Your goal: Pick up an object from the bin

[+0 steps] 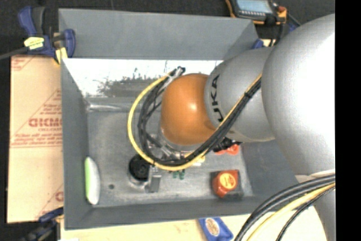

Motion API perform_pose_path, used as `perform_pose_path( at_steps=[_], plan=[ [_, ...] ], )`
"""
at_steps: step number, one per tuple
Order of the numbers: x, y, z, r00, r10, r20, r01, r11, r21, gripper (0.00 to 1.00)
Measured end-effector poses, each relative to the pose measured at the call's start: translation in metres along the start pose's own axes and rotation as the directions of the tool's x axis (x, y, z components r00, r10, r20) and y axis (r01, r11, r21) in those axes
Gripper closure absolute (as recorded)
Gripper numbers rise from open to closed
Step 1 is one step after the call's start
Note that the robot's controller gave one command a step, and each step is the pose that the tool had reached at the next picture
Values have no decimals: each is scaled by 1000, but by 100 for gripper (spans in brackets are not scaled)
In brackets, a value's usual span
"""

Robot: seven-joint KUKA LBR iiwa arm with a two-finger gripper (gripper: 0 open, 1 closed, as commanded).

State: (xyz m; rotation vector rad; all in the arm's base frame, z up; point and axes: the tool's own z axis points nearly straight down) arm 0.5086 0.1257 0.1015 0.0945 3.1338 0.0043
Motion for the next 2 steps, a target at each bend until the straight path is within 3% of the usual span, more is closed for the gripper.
perform_pose_path(
  at_steps=[1,2],
  plan=[
    [-11,-8,30,992,-123,-4,123,992,2,0],
    [-11,-10,-17,989,149,-5,-149,989,3,0]
  ],
)
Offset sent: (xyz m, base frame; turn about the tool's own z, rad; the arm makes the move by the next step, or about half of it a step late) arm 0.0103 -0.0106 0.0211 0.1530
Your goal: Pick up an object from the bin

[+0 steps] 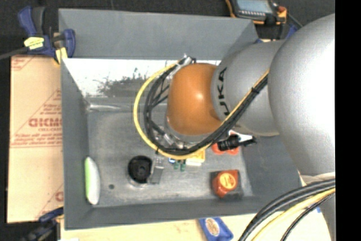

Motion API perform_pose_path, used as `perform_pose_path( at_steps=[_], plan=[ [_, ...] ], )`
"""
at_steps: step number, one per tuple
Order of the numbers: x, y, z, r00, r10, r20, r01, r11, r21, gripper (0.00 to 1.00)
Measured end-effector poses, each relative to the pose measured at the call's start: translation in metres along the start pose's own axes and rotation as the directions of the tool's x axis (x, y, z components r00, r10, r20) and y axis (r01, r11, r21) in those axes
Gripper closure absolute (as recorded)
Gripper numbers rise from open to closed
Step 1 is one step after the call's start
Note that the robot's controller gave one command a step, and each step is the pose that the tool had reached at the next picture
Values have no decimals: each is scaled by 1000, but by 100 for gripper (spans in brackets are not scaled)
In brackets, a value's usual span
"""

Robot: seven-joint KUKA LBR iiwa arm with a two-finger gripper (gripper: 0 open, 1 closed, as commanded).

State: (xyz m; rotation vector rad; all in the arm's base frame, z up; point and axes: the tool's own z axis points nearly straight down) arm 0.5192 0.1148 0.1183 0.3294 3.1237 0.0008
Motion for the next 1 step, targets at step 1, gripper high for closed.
perform_pose_path(
  at_steps=[1],
  plan=[
    [-4,18,40,955,-295,0,295,955,0,0]
  ],
)
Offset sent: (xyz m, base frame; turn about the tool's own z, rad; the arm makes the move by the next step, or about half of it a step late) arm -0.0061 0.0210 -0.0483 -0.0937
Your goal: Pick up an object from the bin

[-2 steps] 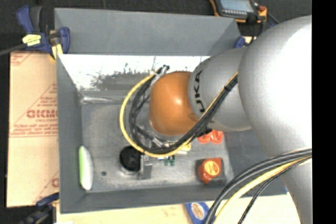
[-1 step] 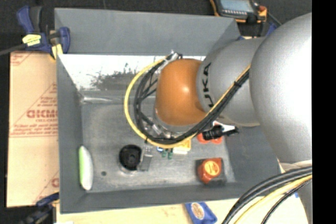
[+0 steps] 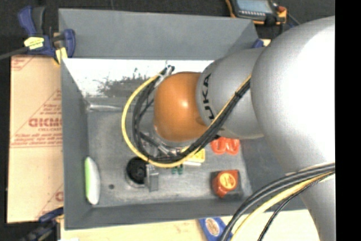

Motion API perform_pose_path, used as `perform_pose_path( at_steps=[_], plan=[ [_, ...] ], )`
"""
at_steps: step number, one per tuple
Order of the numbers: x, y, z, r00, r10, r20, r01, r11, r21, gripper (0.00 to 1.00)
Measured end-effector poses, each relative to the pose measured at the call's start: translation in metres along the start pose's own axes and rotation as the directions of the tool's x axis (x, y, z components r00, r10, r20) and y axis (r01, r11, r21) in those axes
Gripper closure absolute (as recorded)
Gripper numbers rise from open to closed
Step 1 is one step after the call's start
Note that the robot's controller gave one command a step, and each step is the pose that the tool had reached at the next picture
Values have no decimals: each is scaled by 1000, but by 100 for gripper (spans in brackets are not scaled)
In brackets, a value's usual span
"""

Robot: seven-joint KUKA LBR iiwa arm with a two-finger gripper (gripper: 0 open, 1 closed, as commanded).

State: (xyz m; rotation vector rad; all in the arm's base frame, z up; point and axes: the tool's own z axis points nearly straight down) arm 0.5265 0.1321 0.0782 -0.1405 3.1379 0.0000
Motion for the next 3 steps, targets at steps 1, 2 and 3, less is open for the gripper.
perform_pose_path(
  at_steps=[1,2,3],
  plan=[
    [9,3,4,979,205,8,-205,979,-2,100],
    [9,3,4,979,205,8,-205,979,-2,100],
    [9,3,2,979,206,8,-206,979,-2,100]
  ],
)
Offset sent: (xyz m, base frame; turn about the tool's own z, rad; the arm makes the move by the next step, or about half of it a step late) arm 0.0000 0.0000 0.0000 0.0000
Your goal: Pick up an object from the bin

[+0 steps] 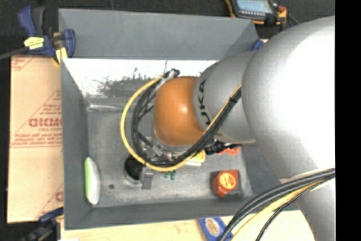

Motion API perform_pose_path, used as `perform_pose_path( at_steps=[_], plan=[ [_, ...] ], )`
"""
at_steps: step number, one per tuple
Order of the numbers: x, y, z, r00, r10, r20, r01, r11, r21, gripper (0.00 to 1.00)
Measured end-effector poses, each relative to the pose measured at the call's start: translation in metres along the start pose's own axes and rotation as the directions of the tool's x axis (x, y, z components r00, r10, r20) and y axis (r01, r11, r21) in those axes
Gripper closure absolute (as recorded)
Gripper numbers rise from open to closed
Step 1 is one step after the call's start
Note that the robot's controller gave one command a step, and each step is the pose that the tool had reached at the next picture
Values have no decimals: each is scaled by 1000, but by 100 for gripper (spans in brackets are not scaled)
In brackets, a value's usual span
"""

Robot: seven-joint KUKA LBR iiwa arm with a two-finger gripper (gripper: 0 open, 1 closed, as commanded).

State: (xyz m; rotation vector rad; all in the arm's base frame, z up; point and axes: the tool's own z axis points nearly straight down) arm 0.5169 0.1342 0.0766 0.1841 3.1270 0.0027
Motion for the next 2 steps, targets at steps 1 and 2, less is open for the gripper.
perform_pose_path(
  at_steps=[1,2],
  plan=[
    [-2,0,-9,1000,0,2,0,1000,-1,100],
    [-2,0,-16,1000,1,-1,-1,1000,0,100]
  ],
)
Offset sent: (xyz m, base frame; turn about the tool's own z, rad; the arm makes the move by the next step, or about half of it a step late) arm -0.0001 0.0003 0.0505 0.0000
